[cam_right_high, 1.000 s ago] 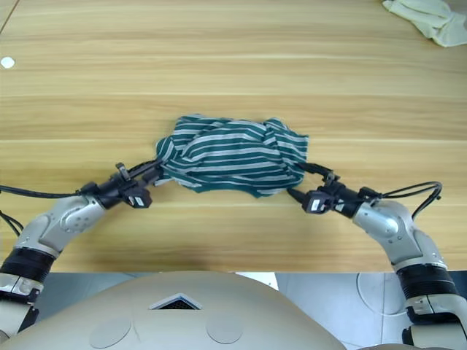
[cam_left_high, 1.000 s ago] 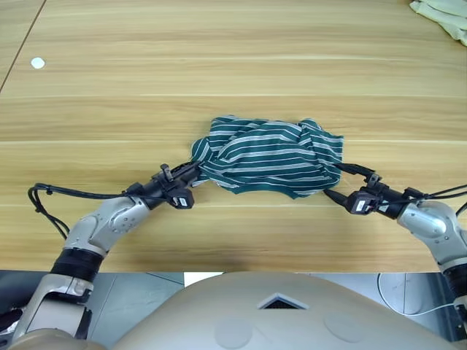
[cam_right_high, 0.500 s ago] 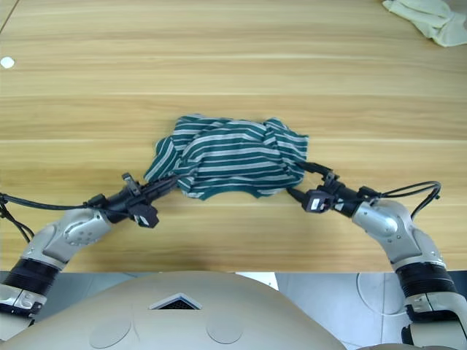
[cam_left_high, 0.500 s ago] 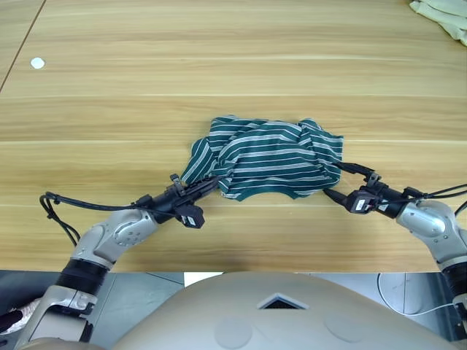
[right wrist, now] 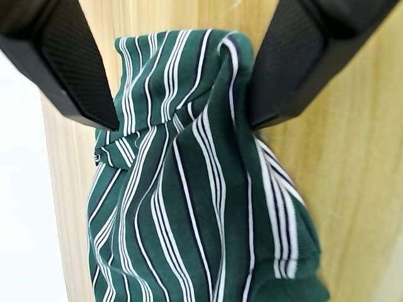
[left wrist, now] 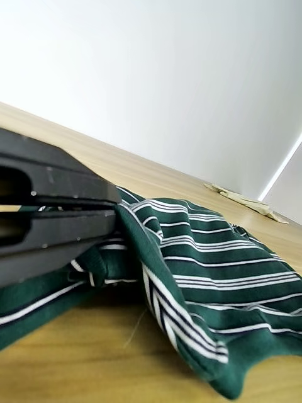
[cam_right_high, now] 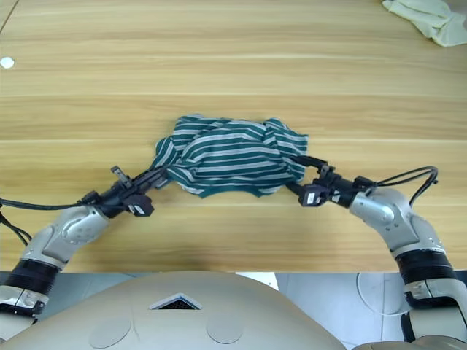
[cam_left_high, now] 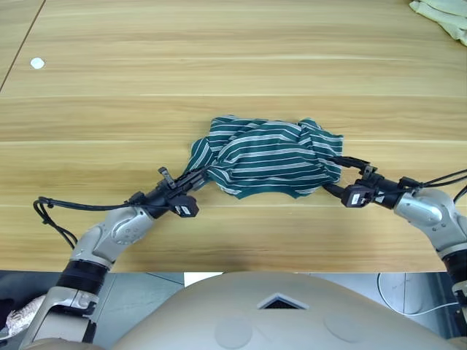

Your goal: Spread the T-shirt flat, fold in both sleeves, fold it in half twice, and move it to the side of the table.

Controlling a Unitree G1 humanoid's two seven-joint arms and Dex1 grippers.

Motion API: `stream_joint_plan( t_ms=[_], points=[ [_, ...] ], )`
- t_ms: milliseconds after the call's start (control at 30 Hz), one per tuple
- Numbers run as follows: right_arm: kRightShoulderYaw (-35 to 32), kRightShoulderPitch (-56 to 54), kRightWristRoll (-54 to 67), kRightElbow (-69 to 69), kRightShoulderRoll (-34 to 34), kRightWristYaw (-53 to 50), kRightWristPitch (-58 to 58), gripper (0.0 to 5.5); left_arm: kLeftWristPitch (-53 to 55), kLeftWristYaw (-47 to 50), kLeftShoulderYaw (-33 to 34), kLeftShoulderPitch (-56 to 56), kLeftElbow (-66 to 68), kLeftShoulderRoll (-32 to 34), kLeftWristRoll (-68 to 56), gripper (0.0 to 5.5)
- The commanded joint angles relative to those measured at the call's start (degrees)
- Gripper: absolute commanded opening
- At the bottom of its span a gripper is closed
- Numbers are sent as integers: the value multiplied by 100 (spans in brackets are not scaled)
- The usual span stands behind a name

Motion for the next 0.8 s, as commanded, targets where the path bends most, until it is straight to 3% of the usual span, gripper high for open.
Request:
stream_joint_plan(
  t_ms=[33,400,800],
  points=[
    [8,77,-377,318,-220,-29,206,360,47,41,70,12,-56,23,68,3],
    [-71,598,7,67,-504,53,137,360,121,37,437,62,-238,154,-47,3],
    [676,163,-447,356,-26,69,79,360,60,7,645,53,-465,67,-94,3]
  ],
)
